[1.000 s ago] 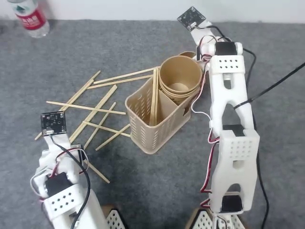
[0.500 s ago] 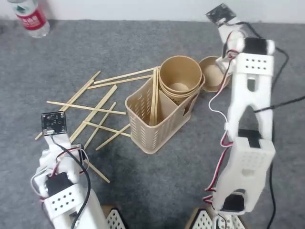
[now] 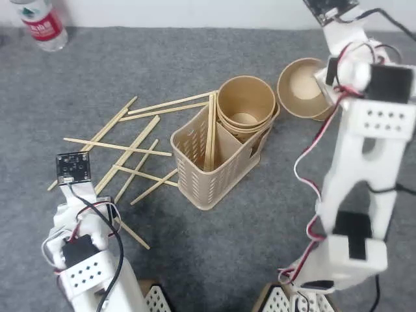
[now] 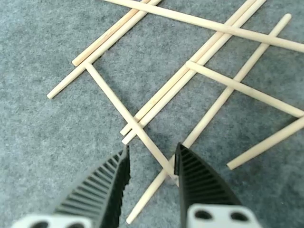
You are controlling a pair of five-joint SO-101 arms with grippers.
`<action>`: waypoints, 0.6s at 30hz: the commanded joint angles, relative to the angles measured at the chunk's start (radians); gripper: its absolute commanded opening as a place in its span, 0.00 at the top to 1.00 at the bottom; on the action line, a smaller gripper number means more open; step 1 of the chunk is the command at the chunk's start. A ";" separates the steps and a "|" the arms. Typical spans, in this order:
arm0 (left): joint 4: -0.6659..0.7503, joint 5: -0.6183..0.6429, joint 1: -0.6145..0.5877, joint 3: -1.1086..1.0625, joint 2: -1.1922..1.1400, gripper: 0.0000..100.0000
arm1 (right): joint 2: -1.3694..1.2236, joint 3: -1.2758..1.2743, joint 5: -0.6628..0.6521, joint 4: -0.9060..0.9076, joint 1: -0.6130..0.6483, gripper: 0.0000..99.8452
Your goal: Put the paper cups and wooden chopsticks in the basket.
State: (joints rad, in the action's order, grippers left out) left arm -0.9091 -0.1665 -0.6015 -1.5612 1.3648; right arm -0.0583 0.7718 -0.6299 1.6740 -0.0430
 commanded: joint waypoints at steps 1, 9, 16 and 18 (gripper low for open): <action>0.020 0.009 0.005 0.007 0.011 0.85 | 0.143 0.008 -0.006 0.031 -0.007 0.99; 0.020 0.009 0.005 0.007 0.011 0.85 | 0.452 0.008 0.000 0.068 0.065 0.99; 0.018 0.009 0.005 0.007 0.011 0.85 | 0.627 -0.035 0.129 0.124 0.297 0.99; 0.018 0.009 0.005 0.007 0.011 0.85 | 0.624 -0.115 0.161 0.120 0.298 0.99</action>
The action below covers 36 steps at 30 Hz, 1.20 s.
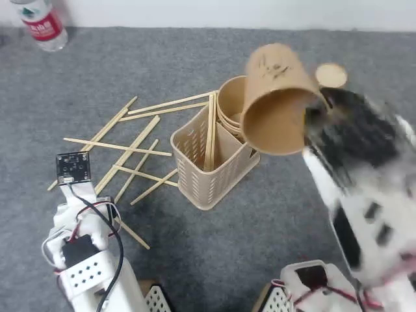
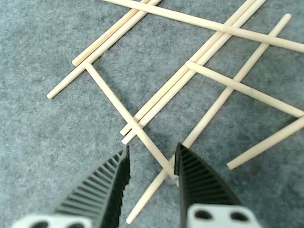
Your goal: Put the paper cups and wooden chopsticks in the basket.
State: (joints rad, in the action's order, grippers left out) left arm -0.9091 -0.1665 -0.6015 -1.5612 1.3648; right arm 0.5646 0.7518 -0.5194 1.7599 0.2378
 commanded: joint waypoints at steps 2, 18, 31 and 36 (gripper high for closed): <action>0.018 0.009 0.005 0.007 0.011 0.85 | -0.005 -0.196 0.064 0.033 0.018 0.99; 0.020 0.009 0.005 0.007 0.011 0.85 | -0.033 -0.413 0.244 0.012 0.220 0.99; 0.020 0.009 0.005 0.007 0.011 0.85 | 0.021 -0.296 0.241 -0.044 0.088 0.99; 0.020 0.009 0.005 0.007 0.011 0.85 | -0.018 -0.275 0.218 -0.084 0.087 0.99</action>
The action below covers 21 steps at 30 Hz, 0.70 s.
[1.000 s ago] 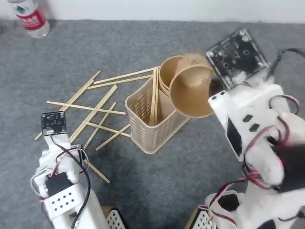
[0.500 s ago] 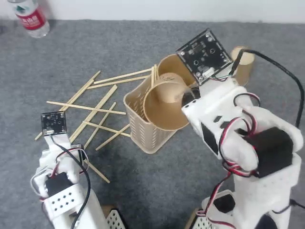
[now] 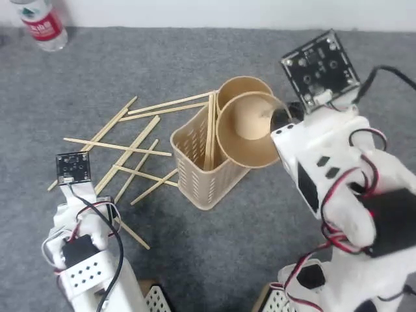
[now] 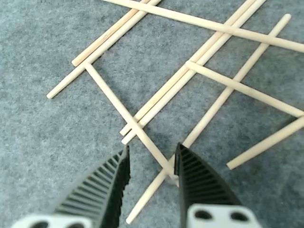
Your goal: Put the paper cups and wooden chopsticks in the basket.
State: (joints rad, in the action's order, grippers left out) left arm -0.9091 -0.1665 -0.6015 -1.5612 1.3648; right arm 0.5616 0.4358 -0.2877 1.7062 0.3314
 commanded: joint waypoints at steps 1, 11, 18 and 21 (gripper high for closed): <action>0.020 0.009 0.005 0.007 0.011 0.85 | -0.033 0.041 -0.014 -0.035 -0.008 0.99; 0.020 0.009 0.005 0.007 0.011 0.85 | -0.105 0.048 -0.009 -0.088 -0.018 0.99; 0.020 0.009 0.005 0.007 0.011 0.85 | 0.018 0.048 -0.008 -0.163 -0.082 0.99; 0.020 0.009 0.005 0.007 0.011 0.85 | 0.021 0.041 -0.008 -0.180 -0.085 0.99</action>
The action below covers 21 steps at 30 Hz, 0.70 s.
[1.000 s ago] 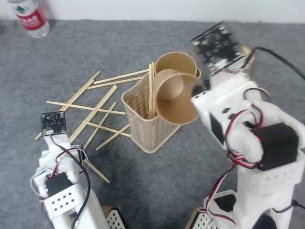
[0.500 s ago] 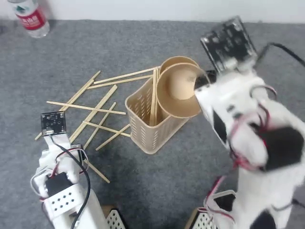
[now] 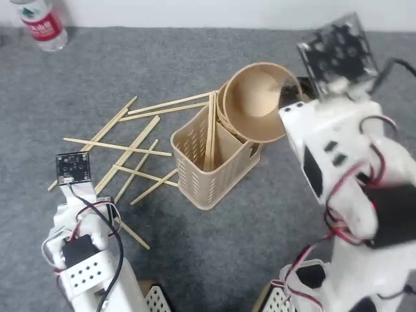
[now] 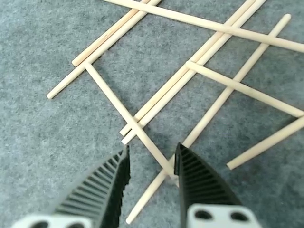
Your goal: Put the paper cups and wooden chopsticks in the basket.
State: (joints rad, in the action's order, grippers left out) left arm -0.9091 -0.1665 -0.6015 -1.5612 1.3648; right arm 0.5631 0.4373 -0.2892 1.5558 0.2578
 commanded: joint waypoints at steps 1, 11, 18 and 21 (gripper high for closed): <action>0.020 0.009 0.005 0.007 0.011 0.85 | 0.005 0.040 -0.006 -0.028 -0.013 0.99; 0.020 0.009 0.005 0.007 0.011 0.85 | -0.185 0.040 0.058 -0.022 -0.016 0.99; 0.020 0.009 0.005 0.007 0.011 0.85 | -0.311 0.043 0.077 0.033 -0.018 0.94; 0.020 0.009 0.005 0.007 0.011 0.85 | -0.366 0.044 0.183 0.104 -0.019 0.75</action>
State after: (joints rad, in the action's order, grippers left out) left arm -0.9091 -0.1665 -0.6030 -1.5612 1.3648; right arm 0.2225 0.4373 -0.1864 1.6111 0.2532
